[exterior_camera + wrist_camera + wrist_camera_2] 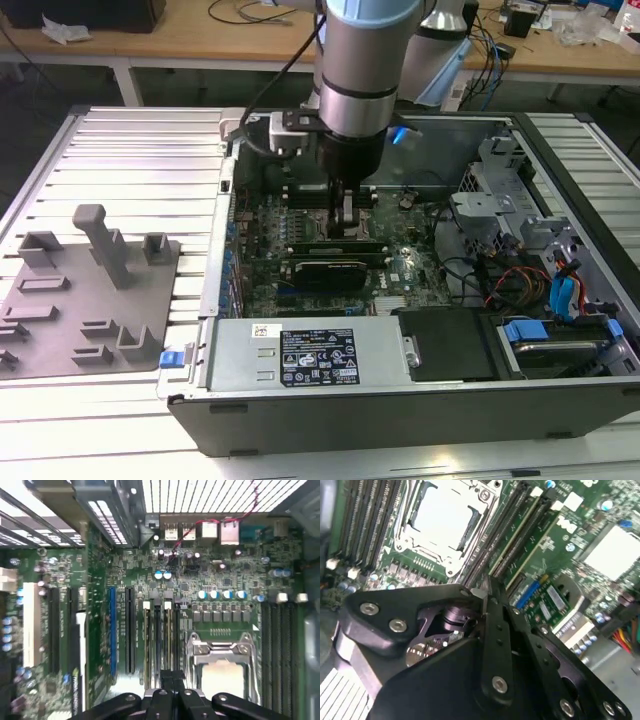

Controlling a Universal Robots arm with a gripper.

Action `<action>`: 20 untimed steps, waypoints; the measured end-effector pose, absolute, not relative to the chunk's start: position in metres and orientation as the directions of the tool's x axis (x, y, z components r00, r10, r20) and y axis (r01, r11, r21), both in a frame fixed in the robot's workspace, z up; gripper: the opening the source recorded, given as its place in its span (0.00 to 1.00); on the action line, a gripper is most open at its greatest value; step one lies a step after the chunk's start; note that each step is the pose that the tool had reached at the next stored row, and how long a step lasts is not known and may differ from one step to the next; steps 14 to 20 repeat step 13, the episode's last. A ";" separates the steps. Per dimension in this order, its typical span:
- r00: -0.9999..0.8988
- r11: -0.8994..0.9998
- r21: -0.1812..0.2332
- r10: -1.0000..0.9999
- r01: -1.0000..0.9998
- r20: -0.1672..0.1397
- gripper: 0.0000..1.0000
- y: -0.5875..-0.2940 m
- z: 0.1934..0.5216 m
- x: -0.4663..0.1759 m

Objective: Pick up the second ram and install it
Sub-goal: 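Press down the second ram until it locks into place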

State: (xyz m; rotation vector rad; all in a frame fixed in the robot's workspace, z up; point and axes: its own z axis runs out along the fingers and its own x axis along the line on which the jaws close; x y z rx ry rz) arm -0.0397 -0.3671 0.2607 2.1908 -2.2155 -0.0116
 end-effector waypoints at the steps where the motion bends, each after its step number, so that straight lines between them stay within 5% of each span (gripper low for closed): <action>1: -0.011 0.012 0.024 -1.000 -1.000 0.013 0.11 -0.367 0.268 -0.039; 5: -0.011 0.011 0.023 -1.000 -1.000 0.013 0.11 -0.366 0.295 -0.039; 20: -0.011 0.011 0.023 -1.000 -1.000 0.013 0.11 -0.366 0.296 -0.039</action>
